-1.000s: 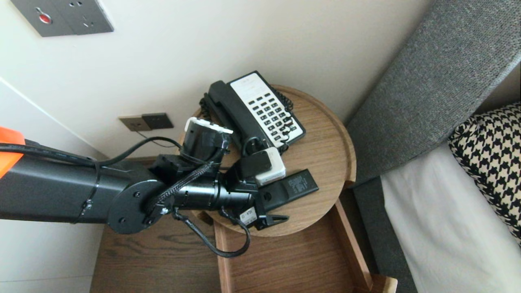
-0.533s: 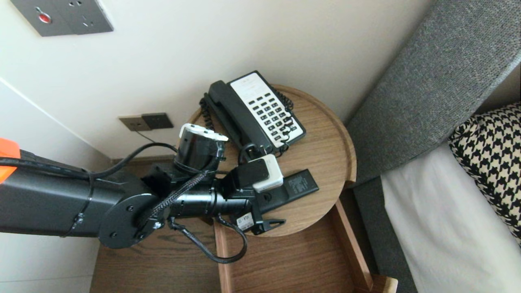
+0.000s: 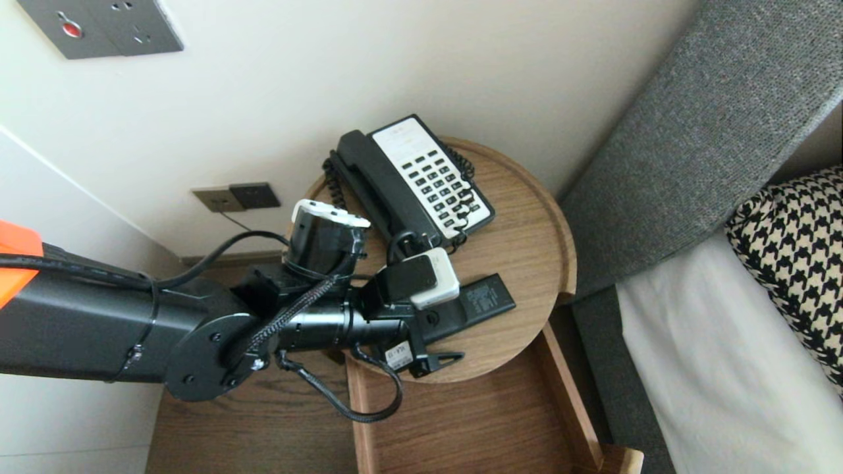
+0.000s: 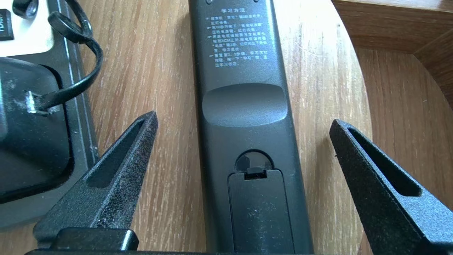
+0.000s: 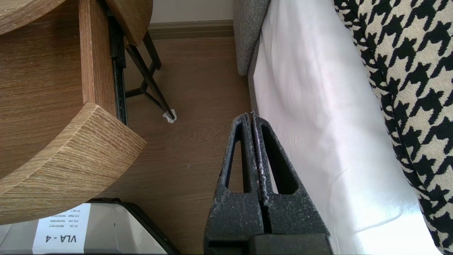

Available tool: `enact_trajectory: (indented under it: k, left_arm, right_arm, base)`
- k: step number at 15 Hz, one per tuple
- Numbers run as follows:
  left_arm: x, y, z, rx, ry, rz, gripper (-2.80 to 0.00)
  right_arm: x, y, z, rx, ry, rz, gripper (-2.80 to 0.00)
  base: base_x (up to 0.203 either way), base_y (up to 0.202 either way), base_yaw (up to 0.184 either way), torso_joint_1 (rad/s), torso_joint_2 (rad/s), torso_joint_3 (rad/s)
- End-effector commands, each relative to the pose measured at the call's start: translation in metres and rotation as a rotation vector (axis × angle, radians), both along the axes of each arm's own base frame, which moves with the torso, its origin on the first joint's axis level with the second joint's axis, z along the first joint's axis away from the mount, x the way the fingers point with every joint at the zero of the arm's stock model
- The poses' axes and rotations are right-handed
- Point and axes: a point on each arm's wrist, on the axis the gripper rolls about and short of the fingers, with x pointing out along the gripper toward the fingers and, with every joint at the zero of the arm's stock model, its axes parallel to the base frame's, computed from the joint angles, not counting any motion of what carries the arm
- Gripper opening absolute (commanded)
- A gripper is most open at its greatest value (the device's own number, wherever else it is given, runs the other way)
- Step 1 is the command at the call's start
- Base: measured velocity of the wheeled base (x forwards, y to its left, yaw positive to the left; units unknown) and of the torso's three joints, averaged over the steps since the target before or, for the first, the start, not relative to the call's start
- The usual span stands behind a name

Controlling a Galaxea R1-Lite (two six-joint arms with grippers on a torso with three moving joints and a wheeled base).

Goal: Put the remote controls on the table in the drawer one by one

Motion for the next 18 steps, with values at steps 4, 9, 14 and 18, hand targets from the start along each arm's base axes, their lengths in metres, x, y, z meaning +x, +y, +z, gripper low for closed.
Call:
enact_trajectory:
  k: [4,9,14,18]
  left_arm:
    - [-0.002,0.0,-0.003,0.003,-0.001,-0.006,-2.8]
    - [-0.006,-0.002,-0.002,0.002,-0.003,-0.017,-2.8]
    - [-0.015,-0.006,0.009,-0.026,-0.04,-0.024,-2.8]
    - [-0.03,-0.012,0.011,-0.023,-0.026,-0.061,-2.8]
  right_arm:
    - [0.0,0.0,0.0,-0.001,-0.004,0.0,-2.8]
    - [0.0,0.0,0.0,-0.001,-0.003,0.0,-2.8]
    - [0.0,0.0,0.0,0.0,-0.002,0.0,-2.8]
    - [0.0,0.0,0.0,-0.001,-0.004,0.0,-2.8]
  base:
    - [0.0,0.0,0.0,0.0,0.0,0.0]
    - [0.0,0.0,0.0,0.0,0.0,0.0]
    - [0.0,0.0,0.0,0.0,0.0,0.0]
    - [0.0,0.0,0.0,0.0,0.0,0.0]
